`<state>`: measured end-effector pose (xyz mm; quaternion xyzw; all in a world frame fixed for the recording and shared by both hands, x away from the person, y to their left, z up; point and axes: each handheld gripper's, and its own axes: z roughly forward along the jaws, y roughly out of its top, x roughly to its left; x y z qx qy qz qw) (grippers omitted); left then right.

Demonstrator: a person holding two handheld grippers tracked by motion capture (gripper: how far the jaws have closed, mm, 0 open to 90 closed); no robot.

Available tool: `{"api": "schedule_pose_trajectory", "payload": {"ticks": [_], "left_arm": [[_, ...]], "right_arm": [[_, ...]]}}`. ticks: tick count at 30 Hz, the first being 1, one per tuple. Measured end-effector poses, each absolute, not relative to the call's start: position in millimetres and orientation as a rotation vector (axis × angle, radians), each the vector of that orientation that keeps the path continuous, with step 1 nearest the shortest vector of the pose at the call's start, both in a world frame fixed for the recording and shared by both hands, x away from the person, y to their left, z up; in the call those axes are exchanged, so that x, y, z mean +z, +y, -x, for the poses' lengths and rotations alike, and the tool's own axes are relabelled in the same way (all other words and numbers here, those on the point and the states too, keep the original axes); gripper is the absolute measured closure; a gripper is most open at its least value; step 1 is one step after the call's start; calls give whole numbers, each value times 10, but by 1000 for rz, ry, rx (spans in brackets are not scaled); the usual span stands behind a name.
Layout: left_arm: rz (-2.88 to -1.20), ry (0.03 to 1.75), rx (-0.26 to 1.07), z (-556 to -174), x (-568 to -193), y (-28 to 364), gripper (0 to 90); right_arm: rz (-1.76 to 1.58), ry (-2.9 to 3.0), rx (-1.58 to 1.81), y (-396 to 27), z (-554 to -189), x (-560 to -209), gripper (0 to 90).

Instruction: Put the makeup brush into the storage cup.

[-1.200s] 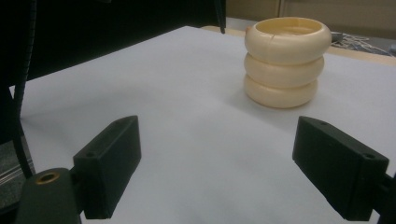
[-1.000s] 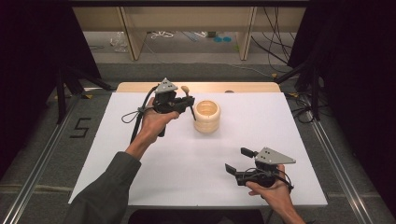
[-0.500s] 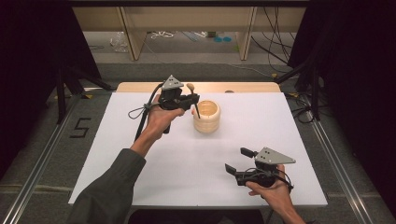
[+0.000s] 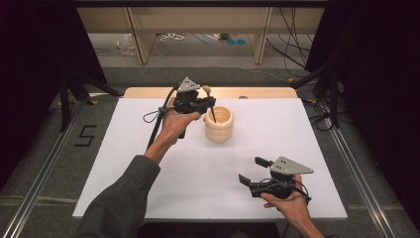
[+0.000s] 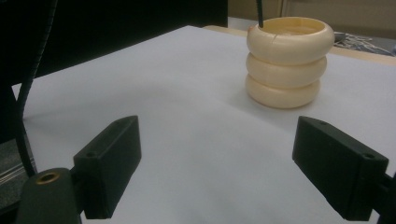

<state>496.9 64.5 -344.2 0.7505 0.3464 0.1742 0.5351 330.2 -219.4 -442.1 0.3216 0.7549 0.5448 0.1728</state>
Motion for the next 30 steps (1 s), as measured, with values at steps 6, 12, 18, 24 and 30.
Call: {"api": "schedule_pose_trajectory", "payload": {"ticks": [6, 12, 18, 24, 30], "left_arm": [[-1778, 835, 418, -5020, -3437, 643, 830], [-1776, 838, 432, -5060, -3418, 605, 830], [-1774, 845, 438, -5099, -3452, 574, 830], [-1768, 856, 435, -5142, -3497, 547, 830], [-1761, 865, 439, -5179, -3535, 522, 830]], "right_arm": [[-906, 2140, 1549, -2189, -3307, -4429, 164], [-930, 2162, 1539, -2187, -3291, -4421, 164], [-909, 2152, 1539, -2194, -3301, -4423, 164], [-909, 2153, 1540, -2191, -3300, -4421, 163], [-902, 2147, 1549, -2188, -3304, -4422, 164]]}}
